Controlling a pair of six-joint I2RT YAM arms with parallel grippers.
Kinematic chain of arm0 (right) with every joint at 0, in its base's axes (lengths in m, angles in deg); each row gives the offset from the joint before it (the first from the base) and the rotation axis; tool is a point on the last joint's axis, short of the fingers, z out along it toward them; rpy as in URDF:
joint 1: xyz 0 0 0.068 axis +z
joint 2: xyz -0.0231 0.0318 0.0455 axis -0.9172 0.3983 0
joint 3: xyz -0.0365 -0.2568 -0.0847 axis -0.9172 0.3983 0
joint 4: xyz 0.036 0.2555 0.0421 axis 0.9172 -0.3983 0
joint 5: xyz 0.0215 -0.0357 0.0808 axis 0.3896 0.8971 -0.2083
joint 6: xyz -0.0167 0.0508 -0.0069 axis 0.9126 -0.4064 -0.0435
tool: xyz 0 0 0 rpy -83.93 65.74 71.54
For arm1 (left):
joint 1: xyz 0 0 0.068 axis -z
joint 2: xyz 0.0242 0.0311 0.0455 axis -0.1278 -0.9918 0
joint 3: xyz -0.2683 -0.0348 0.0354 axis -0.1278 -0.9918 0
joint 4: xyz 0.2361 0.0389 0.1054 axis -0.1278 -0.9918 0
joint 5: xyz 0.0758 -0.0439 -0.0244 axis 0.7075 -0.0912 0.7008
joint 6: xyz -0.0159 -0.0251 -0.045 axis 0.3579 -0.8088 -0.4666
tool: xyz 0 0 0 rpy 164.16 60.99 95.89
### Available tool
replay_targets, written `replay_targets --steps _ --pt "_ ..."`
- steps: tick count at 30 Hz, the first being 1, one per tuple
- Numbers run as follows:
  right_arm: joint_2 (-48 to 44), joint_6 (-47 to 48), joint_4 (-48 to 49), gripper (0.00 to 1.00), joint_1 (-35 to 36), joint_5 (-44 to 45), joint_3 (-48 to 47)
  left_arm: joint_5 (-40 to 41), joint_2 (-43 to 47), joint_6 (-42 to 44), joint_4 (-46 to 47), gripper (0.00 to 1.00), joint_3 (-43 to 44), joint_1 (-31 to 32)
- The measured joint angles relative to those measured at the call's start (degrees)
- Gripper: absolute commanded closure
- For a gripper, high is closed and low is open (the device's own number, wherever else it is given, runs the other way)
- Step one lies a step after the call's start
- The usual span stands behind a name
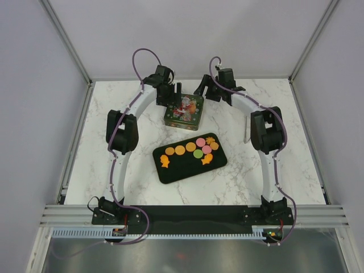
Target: Pack the cookies
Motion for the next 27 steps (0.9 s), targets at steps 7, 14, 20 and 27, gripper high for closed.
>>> replay_targets --steps 7,14,20,27 --pt "5.88 -1.86 1.9 0.32 0.74 -0.79 -0.96 1.27 -0.13 0.83 -0.79 0.16 0.61 0.35" --pt "2.97 -3.63 9.81 0.53 0.55 -0.09 6.51 1.49 -0.13 1.14 -1.01 0.16 0.72 0.5" --pt "-1.22 -7.15 17.11 0.6 -1.27 -1.9 16.26 1.01 -0.13 1.2 -1.97 0.16 0.92 1.01" --pt "-4.24 -8.46 20.24 0.85 -2.27 -2.95 22.01 0.81 -0.13 1.27 -2.38 0.16 1.05 1.49"
